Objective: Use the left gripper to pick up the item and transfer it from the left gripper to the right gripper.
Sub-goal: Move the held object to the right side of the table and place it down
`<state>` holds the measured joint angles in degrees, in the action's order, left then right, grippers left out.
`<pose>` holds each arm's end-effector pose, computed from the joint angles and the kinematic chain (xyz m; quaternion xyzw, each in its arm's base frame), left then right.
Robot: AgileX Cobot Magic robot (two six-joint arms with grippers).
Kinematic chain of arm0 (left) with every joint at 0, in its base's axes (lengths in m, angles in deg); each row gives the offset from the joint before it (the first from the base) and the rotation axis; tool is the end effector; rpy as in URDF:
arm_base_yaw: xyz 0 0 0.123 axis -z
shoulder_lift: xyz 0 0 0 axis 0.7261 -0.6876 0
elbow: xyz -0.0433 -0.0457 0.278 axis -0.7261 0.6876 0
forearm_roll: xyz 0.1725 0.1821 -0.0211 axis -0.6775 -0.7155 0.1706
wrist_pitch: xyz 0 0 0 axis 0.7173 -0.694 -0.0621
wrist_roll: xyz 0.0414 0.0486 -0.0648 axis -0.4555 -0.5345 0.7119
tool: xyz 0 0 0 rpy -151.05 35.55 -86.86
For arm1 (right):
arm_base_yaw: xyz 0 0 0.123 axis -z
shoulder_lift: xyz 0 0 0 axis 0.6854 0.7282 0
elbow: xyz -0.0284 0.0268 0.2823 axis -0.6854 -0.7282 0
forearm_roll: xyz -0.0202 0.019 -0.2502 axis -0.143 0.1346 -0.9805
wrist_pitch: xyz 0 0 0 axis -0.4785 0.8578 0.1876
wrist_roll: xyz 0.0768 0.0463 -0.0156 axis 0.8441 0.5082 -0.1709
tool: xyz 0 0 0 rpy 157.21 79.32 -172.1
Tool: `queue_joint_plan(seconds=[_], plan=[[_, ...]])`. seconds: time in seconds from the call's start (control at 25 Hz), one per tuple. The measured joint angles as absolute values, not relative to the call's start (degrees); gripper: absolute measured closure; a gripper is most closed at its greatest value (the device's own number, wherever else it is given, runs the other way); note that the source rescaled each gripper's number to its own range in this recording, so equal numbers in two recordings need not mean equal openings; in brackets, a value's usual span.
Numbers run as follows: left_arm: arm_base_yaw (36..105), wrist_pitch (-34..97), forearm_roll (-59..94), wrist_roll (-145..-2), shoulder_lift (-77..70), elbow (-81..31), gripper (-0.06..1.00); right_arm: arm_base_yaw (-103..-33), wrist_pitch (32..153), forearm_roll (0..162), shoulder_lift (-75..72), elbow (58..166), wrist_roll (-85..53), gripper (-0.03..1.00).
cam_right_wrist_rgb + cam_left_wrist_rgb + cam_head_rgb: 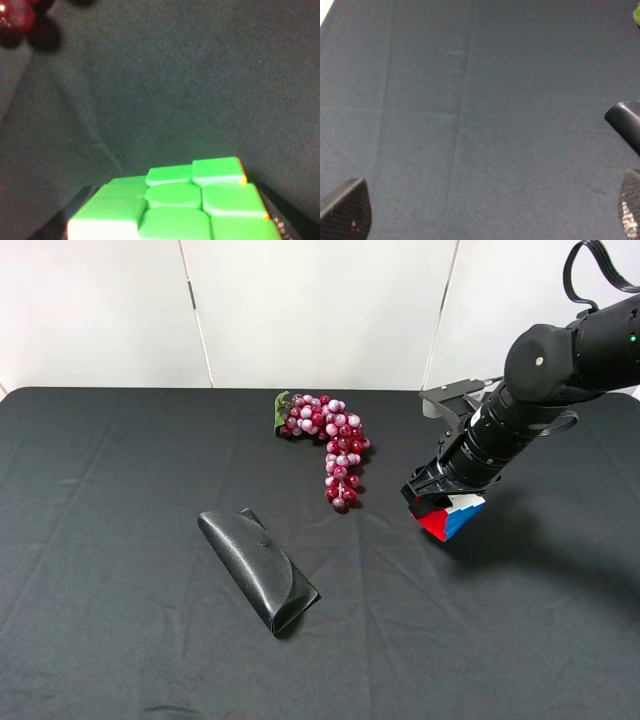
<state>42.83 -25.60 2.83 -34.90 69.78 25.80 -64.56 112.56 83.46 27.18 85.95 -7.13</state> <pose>-0.0066 0.0006 0.2775 -0.0600 0.8510 0.0043 0.5217 0.2977 0.1250 0.1527 -0.2276 0.9591 0.0679 0.1540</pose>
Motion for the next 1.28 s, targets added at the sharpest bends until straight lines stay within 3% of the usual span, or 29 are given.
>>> queue_joint_plan(seconds=[0.04,0.08,0.12,0.16,0.24,0.4,1.28], plan=[[42.8,-25.6,2.8,-34.9,69.8,25.8,-0.03,-64.6,112.6,83.4,27.2,85.9,-7.0,0.81],[42.8,-25.6,2.8,-34.9,69.8,25.8,-0.03,-64.6,112.6,83.4,27.2,85.9,-6.9,0.47],[42.8,-25.6,2.8,-34.9,69.8,25.8,-0.03,-64.6,112.6,83.4,27.2,85.9,-6.6,0.29],[42.8,-25.6,2.8,-34.9,69.8,25.8,-0.03,-64.6,112.6,83.3,27.2,86.0,-6.4,0.16],[42.8,-25.6,2.8,-34.9,69.8,25.8,-0.03,-64.6,112.6,83.2,27.2,86.0,-6.2,0.03],[42.8,-25.6,2.8,-34.9,69.8,25.8,-0.03,-64.6,112.6,83.2,27.2,86.0,-6.2,-0.03],[42.8,-25.6,2.8,-34.9,69.8,25.8,-0.03,-64.6,122.8,83.2,12.1,89.8,-6.1,-0.03]])
